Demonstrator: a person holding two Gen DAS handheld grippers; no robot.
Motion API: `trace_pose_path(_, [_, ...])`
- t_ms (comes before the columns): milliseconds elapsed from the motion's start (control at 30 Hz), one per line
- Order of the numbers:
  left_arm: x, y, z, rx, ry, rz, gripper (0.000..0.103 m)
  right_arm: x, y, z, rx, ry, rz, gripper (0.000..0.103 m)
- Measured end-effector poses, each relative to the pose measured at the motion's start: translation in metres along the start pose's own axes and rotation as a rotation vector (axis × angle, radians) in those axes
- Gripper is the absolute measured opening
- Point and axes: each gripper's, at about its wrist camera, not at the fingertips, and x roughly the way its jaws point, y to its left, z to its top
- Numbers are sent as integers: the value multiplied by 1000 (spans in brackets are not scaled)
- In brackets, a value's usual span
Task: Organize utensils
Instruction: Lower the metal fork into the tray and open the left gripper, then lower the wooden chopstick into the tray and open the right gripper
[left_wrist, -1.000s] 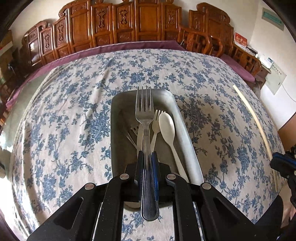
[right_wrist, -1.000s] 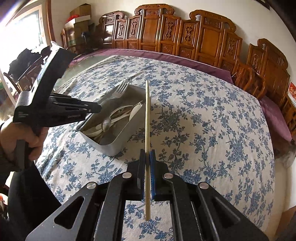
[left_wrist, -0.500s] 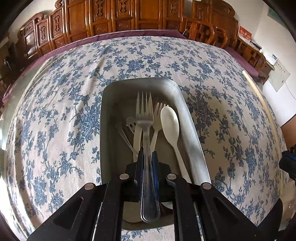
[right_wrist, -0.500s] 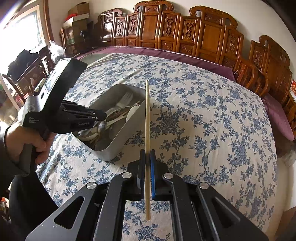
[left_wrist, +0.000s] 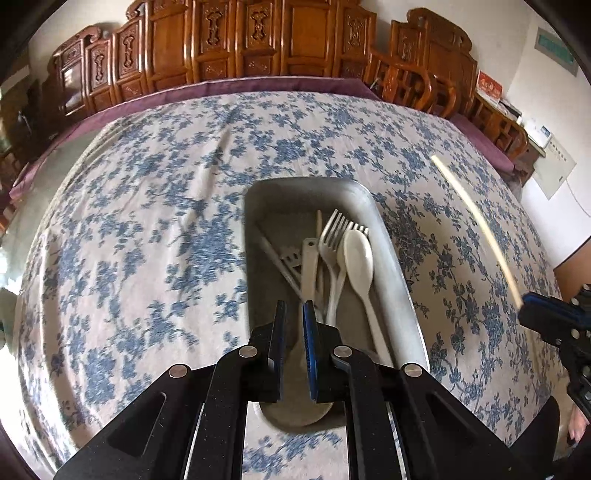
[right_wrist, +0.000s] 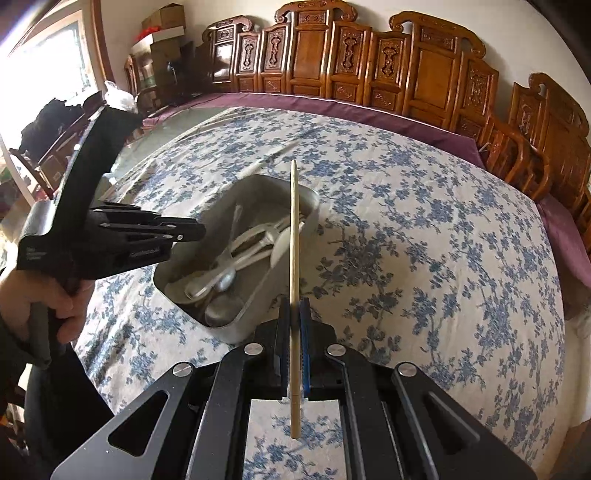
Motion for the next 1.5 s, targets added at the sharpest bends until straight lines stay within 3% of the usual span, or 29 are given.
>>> trace_pose_path(467, [-45,34,-6,-7,-74,20,8,40,32,33,32,15,57,6])
trace_pose_path(867, [-62,42,-10,-17,-104,15,8,82,46,57,47,36,31,6])
trace_pose_path(1200, [-68,46,-14,-18,-110,21,8,114,41,43,41,86,-18,6])
trace_pose_path(1500, [-66,48,-14,-25,-111,20,9,122,49,41,33,98,14,6])
